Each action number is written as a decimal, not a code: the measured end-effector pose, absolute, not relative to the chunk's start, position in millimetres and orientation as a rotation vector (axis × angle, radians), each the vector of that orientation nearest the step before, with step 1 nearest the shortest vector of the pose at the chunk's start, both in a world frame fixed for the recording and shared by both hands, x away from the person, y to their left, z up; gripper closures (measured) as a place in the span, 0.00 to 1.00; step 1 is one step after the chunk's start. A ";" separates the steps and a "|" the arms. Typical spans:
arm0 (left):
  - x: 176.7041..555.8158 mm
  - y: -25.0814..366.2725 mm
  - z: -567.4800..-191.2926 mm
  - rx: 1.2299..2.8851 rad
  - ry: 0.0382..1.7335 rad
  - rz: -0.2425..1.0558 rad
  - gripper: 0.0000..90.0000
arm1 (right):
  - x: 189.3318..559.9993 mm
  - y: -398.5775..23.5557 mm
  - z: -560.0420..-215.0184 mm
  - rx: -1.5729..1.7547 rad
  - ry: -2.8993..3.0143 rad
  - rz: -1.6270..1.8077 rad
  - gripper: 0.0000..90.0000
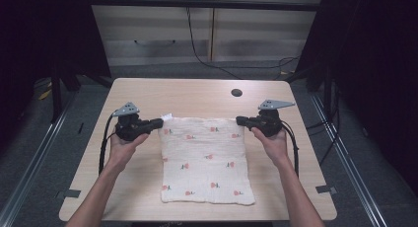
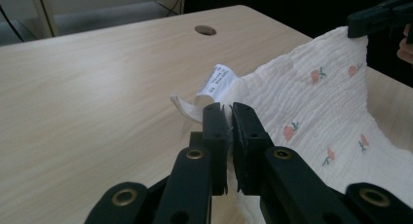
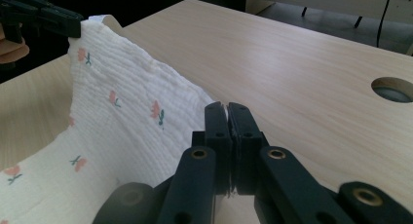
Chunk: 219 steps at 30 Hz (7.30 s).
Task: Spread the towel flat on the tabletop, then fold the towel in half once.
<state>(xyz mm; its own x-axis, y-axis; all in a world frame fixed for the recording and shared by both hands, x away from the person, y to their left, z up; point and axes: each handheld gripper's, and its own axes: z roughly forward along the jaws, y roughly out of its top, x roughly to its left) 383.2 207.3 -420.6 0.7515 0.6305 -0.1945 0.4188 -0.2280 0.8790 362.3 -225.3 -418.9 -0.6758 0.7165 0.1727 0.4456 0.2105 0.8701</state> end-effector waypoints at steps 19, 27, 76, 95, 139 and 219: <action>386.3 204.7 -385.8 1.824 0.745 0.281 0.95 | 368.7 -230.4 -378.0 1.040 2.135 1.504 0.97; 383.0 202.7 -409.5 1.835 0.764 0.239 0.95 | 359.6 -231.7 -400.3 1.039 2.202 1.432 0.97; 323.2 206.7 -454.1 2.041 0.641 0.208 0.95 | 282.2 -235.2 -444.4 0.988 2.409 1.390 0.97; 304.9 200.5 -483.2 2.140 0.608 0.136 0.94 | 266.0 -231.7 -477.4 1.031 2.535 1.280 0.96; 329.3 202.6 -481.3 2.079 0.718 0.165 0.76 | 293.4 -228.4 -478.5 1.121 2.480 1.261 0.85; 354.9 189.7 -502.4 2.192 0.763 0.113 0.61 | 306.1 -226.3 -503.3 1.167 2.550 1.178 0.96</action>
<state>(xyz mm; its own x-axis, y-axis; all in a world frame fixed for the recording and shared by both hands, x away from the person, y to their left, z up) 354.9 189.7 -502.4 0.8146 0.5569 -0.1624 0.4860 -0.5024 0.7151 306.1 -226.3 -503.3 -0.7013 0.6803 0.2131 0.6032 0.4070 0.6860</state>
